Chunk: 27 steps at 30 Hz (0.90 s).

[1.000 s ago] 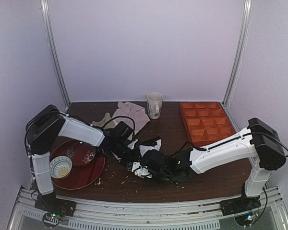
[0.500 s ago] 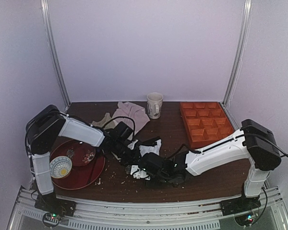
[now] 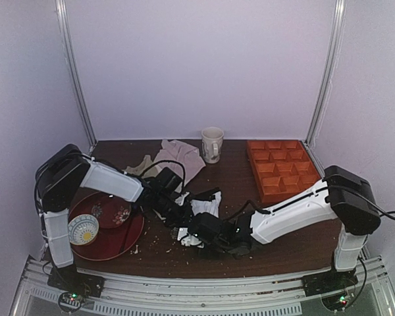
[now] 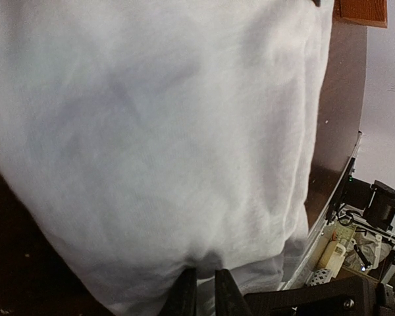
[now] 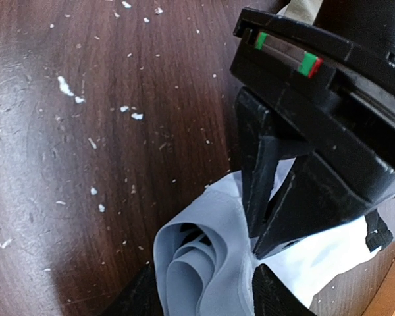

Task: Roll the underwear
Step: Roll the underwear at the center of the board.

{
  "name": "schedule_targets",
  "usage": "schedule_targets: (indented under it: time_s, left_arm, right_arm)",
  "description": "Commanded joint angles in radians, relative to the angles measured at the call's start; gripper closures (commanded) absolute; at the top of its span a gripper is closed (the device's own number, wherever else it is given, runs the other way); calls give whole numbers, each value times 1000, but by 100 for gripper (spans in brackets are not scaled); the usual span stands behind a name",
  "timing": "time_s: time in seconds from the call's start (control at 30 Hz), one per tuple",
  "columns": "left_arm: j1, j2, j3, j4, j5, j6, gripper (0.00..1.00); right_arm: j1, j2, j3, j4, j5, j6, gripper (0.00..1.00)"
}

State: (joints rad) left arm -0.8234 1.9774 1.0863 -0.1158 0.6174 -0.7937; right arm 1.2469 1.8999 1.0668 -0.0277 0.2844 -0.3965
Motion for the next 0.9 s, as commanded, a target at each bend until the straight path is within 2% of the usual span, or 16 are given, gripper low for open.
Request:
schedule_targets:
  time_s: [0.0, 0.17, 0.47, 0.7, 0.87]
  left_arm:
    - [1, 16, -27, -43, -7, 19, 81]
    - [1, 11, -31, -44, -7, 20, 81]
    - [2, 12, -30, -41, -4, 20, 81]
    - [4, 15, -22, -50, 0, 24, 81]
    - [6, 17, -22, -55, 1, 30, 81]
  right_arm:
    - [3, 51, -10, -12, 63, -19, 51]
    - [2, 69, -7, 8, 126, -22, 51]
    - [3, 55, -44, -6, 147, -12, 53]
    - [3, 65, -40, 4, 138, -10, 60]
    - [3, 48, -44, 3, 121, 7, 57]
